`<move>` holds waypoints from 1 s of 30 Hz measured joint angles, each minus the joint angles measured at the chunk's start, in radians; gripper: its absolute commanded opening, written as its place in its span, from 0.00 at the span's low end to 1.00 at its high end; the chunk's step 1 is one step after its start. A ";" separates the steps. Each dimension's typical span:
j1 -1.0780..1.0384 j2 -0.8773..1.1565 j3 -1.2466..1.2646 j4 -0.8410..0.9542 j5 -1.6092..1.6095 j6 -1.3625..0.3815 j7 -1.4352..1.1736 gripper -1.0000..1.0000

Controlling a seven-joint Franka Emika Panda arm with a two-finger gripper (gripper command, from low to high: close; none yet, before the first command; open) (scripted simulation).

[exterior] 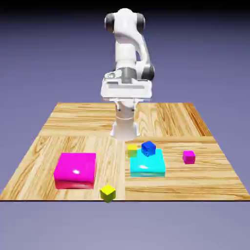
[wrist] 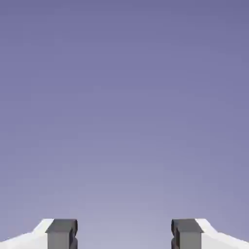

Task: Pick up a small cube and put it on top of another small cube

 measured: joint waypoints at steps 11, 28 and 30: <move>0.226 0.158 -0.024 0.036 0.340 -0.044 -0.478 0.50; 0.574 0.403 -0.061 0.092 0.867 -0.111 -1.218 0.50; 0.615 0.432 -0.065 0.098 0.928 -0.119 -1.305 0.50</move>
